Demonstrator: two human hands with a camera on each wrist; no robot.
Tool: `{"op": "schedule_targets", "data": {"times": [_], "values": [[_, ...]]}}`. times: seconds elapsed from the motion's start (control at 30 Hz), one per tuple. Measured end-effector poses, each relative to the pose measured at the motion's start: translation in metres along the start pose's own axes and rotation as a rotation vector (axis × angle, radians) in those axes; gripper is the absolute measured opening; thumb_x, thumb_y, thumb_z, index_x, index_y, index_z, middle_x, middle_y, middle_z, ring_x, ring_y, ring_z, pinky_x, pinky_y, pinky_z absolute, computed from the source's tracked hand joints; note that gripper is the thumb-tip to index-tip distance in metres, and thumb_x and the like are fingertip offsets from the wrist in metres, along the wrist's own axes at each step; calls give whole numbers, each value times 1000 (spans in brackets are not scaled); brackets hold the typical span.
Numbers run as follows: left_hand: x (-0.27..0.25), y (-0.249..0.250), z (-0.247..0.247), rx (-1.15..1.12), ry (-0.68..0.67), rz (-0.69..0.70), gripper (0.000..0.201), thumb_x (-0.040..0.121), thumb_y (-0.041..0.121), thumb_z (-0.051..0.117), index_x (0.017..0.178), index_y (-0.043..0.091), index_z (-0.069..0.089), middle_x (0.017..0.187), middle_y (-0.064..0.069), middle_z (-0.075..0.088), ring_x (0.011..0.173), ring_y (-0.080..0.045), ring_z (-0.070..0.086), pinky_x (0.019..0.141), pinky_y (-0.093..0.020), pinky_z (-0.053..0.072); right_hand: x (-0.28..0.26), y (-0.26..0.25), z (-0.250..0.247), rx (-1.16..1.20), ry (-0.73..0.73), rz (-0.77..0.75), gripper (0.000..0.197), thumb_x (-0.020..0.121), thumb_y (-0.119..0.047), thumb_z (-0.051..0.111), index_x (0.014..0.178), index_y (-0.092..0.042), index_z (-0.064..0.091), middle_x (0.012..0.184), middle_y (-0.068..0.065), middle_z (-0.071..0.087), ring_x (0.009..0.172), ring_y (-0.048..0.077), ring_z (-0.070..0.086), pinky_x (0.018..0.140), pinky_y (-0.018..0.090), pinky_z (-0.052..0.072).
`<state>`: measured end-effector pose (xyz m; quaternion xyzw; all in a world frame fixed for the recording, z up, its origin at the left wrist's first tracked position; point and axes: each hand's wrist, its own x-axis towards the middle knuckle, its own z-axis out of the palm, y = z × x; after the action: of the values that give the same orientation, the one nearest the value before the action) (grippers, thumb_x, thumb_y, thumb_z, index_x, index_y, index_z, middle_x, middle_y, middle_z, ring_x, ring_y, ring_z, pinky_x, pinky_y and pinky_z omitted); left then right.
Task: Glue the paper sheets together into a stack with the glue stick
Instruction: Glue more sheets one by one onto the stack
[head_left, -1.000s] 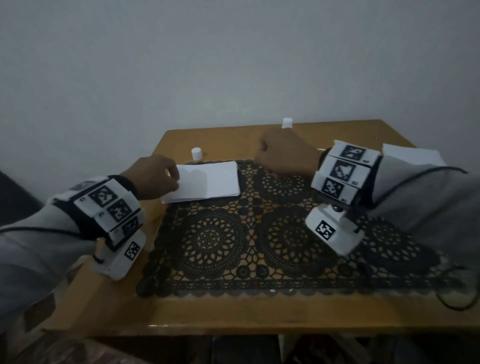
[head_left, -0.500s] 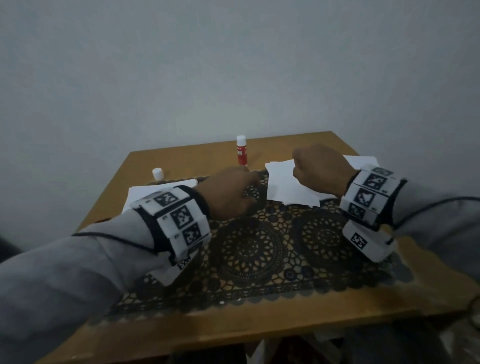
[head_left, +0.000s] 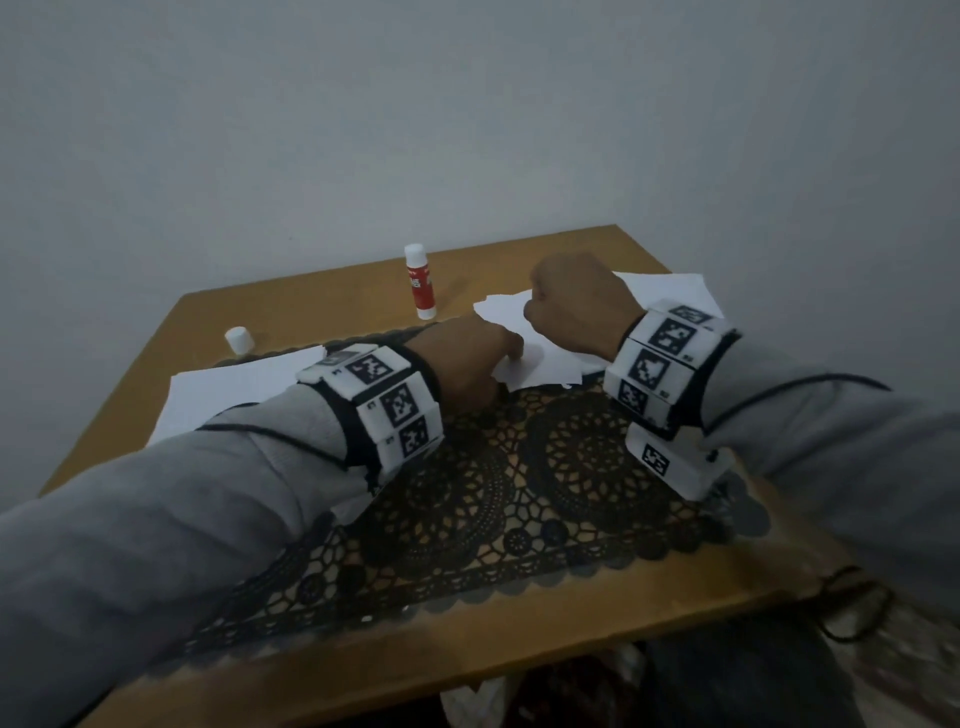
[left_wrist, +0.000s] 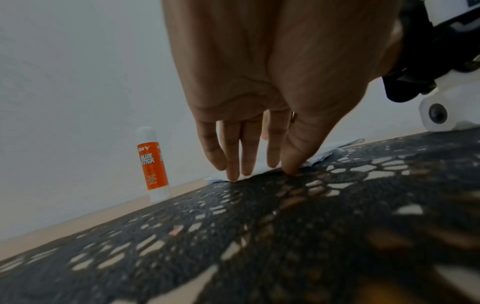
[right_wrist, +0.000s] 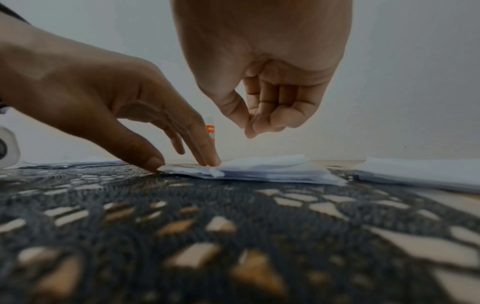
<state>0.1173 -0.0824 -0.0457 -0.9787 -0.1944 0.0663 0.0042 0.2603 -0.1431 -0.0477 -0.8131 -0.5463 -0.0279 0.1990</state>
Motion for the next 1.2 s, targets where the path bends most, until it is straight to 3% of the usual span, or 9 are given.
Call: {"op": "schedule_targets", "data": {"times": [0.13, 0.3, 0.47, 0.63, 0.77, 0.83, 1.0, 1.1, 1.2], "values": [[-2, 6, -2, 25, 91, 8, 29, 91, 13, 51, 118, 14, 61, 113, -10, 62, 102, -25, 57, 83, -31, 45, 0, 0, 0, 17, -4, 30, 15, 83, -13, 51, 70, -7, 49, 71, 6, 53, 69, 26, 52, 54, 27, 38], [-9, 2, -7, 24, 171, -11, 21, 90, 9, 50, 104, 13, 65, 100, -7, 66, 81, -16, 52, 68, -25, 37, 0, 0, -3, 45, 36, 56, 30, 85, -12, 50, 60, -11, 33, 61, 2, 40, 56, 19, 39, 48, 27, 24], [-34, -11, -11, 15, 169, -18, 13, 88, 9, 55, 96, 14, 64, 97, -4, 64, 91, -21, 59, 69, -24, 38, 0, 2, -4, 48, 43, 72, 30, 86, -14, 50, 61, -12, 35, 62, 2, 41, 56, 18, 39, 48, 26, 24], [-79, -38, -5, -120, 219, -4, 20, 76, -1, 59, 82, 16, 66, 89, 2, 70, 83, -18, 62, 75, -34, 51, 0, 2, -3, 64, 8, 72, 23, 85, -13, 52, 64, -8, 43, 66, 5, 49, 62, 23, 47, 50, 25, 30], [-113, -58, 3, -222, 149, 5, 30, 77, -7, 57, 77, 22, 65, 101, 8, 69, 95, -8, 61, 76, -8, 42, -2, 1, -2, 63, 17, 20, 20, 85, -15, 54, 80, 4, 58, 84, 17, 64, 79, 34, 60, 63, 33, 44], [-124, -70, 10, -240, 132, 2, 34, 79, -6, 57, 76, 27, 64, 105, 11, 66, 100, -6, 60, 73, -3, 38, -5, -2, -1, 61, 17, -18, 21, 87, -17, 55, 83, 3, 60, 87, 17, 64, 82, 34, 60, 69, 39, 48], [-141, -88, 20, -237, 129, 21, 46, 78, -5, 59, 72, 40, 54, 106, 12, 65, 102, -7, 59, 83, -9, 40, 3, -18, 2, 35, -29, -134, 22, 90, -25, 60, 87, -4, 62, 92, 11, 66, 89, 29, 59, 79, 41, 49], [-143, -90, 21, -243, 116, 39, 46, 77, -7, 59, 72, 38, 55, 110, 8, 65, 107, -10, 58, 89, -16, 42, 23, -36, 5, 129, -59, -73, 24, 85, -29, 68, 94, -7, 65, 100, 7, 66, 93, 23, 59, 82, 35, 47], [-141, -95, 22, -265, 110, 52, 41, 79, -6, 59, 74, 35, 58, 113, 6, 64, 107, -11, 58, 88, -11, 40, 41, -56, 13, 284, -78, 23, 37, 82, -26, 71, 105, 1, 63, 95, 9, 61, 83, 23, 60, 75, 40, 52]]}}
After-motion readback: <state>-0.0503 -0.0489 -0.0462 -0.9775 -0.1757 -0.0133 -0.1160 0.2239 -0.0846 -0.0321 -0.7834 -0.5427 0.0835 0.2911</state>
